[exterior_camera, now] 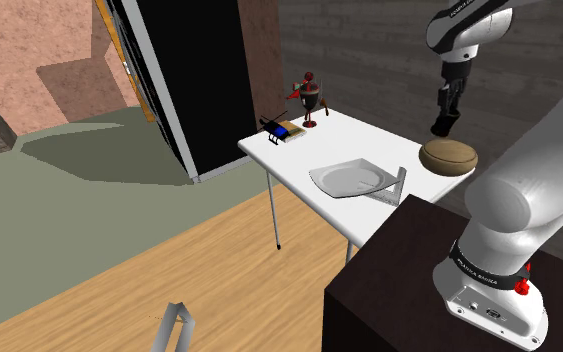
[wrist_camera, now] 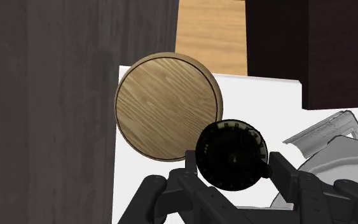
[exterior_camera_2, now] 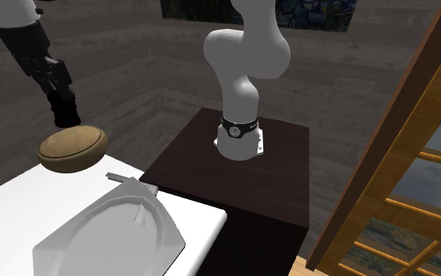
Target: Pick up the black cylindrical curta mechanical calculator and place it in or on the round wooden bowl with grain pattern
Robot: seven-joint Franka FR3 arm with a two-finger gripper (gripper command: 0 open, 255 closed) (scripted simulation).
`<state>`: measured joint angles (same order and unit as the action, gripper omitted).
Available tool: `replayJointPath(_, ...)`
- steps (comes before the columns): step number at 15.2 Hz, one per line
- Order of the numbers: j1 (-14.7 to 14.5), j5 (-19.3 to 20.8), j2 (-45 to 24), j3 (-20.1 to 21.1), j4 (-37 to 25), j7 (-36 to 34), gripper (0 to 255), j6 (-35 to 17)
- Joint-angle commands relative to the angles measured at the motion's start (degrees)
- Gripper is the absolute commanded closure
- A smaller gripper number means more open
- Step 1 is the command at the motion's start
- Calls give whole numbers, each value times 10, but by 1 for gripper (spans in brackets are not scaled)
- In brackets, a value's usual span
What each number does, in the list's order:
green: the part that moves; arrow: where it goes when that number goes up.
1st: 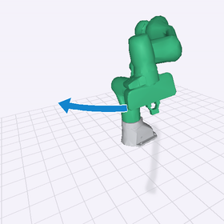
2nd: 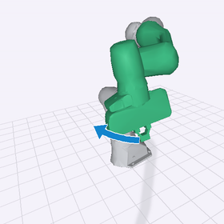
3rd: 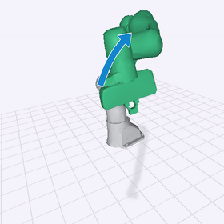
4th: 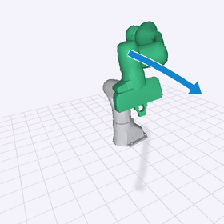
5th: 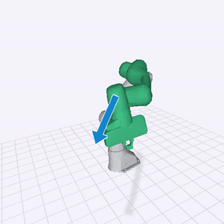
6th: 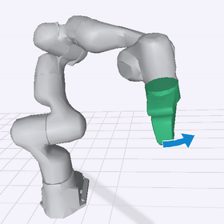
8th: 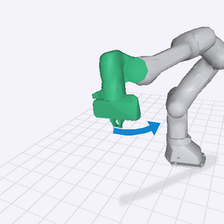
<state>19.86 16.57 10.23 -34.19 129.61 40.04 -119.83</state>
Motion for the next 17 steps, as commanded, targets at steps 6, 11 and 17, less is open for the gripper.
replayJointPath(6,28,-84,-126,-61,-125,139,255,-1)
replayJointPath(11,33,-96,-145,-60,-102,143,255,-39)
replayJointPath(17,38,-114,-173,-58,-80,152,255,-84)
